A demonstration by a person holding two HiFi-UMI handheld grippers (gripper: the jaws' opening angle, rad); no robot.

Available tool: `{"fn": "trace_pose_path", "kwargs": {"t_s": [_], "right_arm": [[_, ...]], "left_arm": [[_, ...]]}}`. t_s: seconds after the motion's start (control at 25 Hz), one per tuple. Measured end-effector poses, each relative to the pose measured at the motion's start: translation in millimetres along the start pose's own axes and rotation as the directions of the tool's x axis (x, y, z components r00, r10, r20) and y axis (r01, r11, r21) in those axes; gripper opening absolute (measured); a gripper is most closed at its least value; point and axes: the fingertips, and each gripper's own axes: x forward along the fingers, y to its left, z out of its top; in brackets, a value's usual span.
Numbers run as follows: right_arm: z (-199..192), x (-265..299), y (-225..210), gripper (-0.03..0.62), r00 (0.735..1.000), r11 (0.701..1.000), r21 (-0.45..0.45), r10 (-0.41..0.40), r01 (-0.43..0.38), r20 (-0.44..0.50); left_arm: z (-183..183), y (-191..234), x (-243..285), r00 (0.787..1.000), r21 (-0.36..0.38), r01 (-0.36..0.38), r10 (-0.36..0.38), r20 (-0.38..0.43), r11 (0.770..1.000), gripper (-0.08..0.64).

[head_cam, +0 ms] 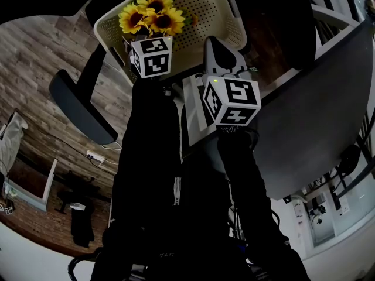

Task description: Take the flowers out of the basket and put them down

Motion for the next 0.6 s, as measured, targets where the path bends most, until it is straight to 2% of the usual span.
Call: {"fn": "trace_pose_path", "kwargs": {"t_s": [0.16, 0.36, 0.44, 0.52, 0.6], "right_arm": [[1, 1, 1, 0.012, 1.0, 1.0, 0.004, 0.005, -0.006, 0.005], [1, 3, 0, 0.012, 1.0, 1.0, 0.004, 0.009, -0.009, -0.001], [-1, 3, 1, 0.012, 1.0, 1.0, 0.003, 0.011, -0.011, -0.006], [-3, 2, 0, 0.012, 1.0, 1.0, 0.006, 0.011, -0.011, -0.01], [-3, 2, 1, 0.012, 1.0, 1.0, 0.009, 0.015, -0.015, -0.012]], "left_arm": [[-7, 2, 6, 0.999, -0.048, 0.016, -0.018, -0.041, 0.999, 0.526], [-3, 11, -5, 0.997, -0.096, -0.059, 0.054, -0.056, 0.994, 0.565], [-11, 9, -13, 0.992, -0.118, -0.05, 0.035, -0.124, 0.992, 0.571], [-27, -1, -13, 0.977, -0.154, -0.013, -0.021, -0.213, 0.988, 0.571], [-36, -3, -8, 0.97, -0.175, -0.01, -0.033, -0.242, 0.984, 0.571]]}}
